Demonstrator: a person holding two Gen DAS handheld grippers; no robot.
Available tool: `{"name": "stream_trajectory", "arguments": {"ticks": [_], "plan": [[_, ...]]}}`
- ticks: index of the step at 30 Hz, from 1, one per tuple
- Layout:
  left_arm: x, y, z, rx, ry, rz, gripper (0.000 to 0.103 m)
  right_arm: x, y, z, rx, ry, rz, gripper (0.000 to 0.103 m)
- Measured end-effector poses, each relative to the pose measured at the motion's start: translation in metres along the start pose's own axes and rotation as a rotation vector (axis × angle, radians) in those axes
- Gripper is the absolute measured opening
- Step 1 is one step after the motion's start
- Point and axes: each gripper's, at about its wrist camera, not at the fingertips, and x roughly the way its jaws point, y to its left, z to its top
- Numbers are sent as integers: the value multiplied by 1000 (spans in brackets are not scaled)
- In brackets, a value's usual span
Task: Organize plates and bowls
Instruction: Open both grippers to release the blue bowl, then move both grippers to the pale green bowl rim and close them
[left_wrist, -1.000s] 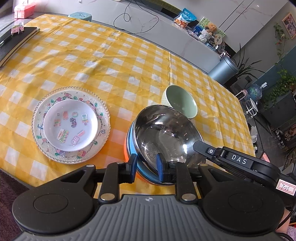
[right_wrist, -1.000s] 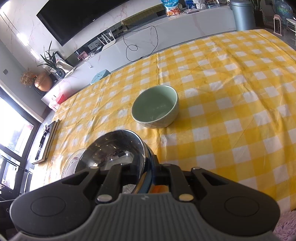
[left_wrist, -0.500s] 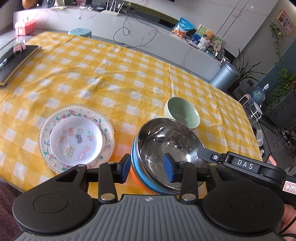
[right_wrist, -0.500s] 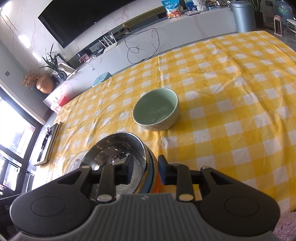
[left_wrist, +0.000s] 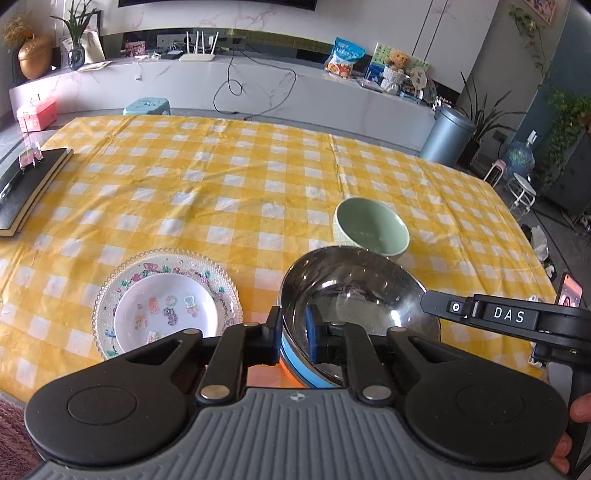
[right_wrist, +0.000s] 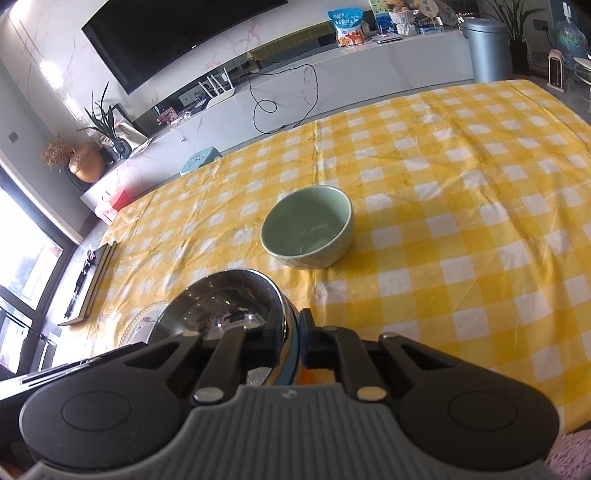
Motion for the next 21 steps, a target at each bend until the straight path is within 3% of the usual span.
{"name": "stream_trajectory", "arguments": {"ticks": [5, 9, 14, 16, 20, 21], "plan": [[1, 4, 0, -10, 1, -14, 15, 2, 1, 0, -5, 12, -5, 7], [-8, 4, 6, -1, -43, -24, 17, -4, -3, 3, 13, -26, 12, 13], [-13, -2, 24, 54, -77, -19, 26, -14, -7, 9, 23, -90, 19, 23], [-12, -6, 32, 79, -65, -26, 31, -16, -7, 14, 18, -111, -9, 33], [-5, -17, 50, 126, -15, -60, 32, -20, -9, 24, 9, -140, -42, 40], [-4, -20, 54, 144, -10, -67, 32, -21, -9, 28, 7, -149, -46, 50]]}}
